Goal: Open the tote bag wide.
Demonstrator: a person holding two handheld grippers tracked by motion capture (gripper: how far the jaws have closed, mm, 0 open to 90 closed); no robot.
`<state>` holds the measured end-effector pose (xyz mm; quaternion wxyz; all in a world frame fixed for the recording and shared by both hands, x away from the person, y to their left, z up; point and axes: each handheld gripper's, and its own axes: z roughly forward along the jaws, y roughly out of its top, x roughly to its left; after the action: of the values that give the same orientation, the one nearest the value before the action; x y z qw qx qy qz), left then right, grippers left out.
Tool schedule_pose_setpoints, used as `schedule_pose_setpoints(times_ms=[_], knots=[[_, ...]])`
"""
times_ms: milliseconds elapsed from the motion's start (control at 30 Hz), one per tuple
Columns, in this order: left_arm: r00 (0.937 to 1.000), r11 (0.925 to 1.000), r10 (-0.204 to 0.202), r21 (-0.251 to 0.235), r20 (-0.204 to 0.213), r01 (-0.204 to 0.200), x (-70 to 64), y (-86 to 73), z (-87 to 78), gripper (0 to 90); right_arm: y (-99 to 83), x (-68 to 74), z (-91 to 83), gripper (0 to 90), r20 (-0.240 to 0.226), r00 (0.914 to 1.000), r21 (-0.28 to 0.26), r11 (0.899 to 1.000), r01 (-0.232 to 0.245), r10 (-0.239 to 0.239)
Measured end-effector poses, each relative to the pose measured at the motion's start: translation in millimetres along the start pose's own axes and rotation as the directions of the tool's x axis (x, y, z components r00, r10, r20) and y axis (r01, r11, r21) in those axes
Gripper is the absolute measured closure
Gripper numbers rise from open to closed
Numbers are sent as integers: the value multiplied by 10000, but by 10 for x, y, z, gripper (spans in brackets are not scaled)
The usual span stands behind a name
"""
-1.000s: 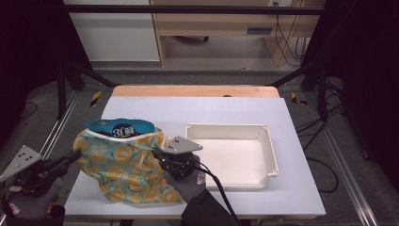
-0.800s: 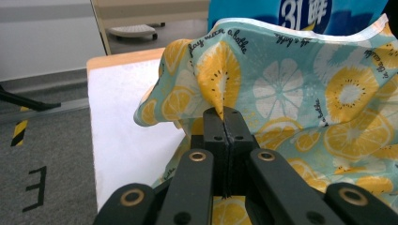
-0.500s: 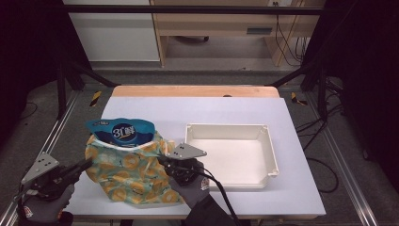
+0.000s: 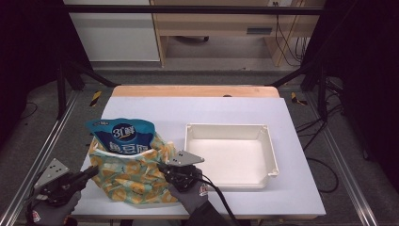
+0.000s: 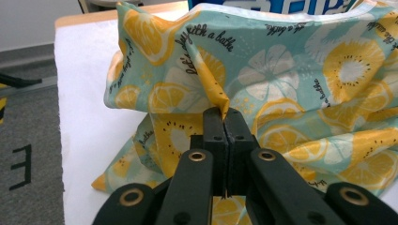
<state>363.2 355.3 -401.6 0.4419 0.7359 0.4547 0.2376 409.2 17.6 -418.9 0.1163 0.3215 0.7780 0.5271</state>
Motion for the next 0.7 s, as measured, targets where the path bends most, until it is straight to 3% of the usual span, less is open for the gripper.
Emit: schedule_pose_setpoints(times_ms=[700], knots=[[9994, 9938, 320, 1065, 90, -328, 16, -195, 201, 889, -310, 17, 163, 893, -134, 9994, 579, 9979, -303, 311]])
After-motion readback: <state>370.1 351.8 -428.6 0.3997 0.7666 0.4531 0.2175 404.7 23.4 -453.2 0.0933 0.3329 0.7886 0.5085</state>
